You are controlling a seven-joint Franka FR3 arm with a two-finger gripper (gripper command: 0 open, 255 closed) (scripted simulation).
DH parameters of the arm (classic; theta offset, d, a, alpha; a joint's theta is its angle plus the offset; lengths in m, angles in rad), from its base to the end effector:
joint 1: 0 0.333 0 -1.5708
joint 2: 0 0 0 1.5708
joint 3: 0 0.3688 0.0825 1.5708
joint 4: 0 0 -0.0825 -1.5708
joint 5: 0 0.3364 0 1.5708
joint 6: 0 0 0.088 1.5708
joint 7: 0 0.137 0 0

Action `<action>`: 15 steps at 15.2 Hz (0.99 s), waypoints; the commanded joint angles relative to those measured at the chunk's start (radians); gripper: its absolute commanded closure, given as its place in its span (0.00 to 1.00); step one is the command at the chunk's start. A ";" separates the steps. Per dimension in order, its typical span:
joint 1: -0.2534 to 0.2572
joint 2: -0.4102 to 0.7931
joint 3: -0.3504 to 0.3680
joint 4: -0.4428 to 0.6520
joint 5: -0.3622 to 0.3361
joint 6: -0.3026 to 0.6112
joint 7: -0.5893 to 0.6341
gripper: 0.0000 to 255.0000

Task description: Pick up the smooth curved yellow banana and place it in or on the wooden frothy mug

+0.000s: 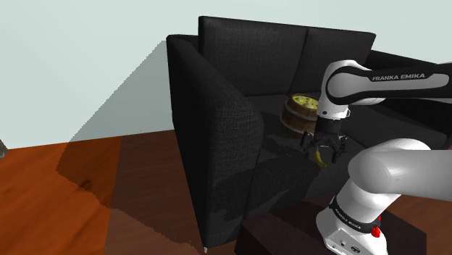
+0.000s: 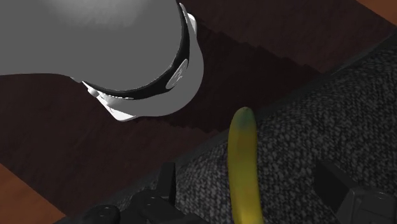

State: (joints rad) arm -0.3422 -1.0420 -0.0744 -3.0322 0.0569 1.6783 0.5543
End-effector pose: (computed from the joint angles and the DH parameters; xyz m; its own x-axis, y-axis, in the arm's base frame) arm 0.1001 -0.0348 0.3717 0.5504 -0.7699 -0.3228 -0.7991 -0.5979 0.0635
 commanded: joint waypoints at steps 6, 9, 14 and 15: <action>0.000 0.013 -0.002 0.002 -0.001 0.011 -0.002 1.00; 0.002 0.001 0.002 -0.010 0.003 0.012 0.002 1.00; -0.009 -0.011 0.011 0.023 0.008 -0.034 -0.004 1.00; -0.008 -0.015 0.011 0.034 0.008 -0.050 -0.002 1.00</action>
State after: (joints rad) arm -0.3496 -1.0514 -0.0642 -3.0064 0.0685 1.6451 0.5511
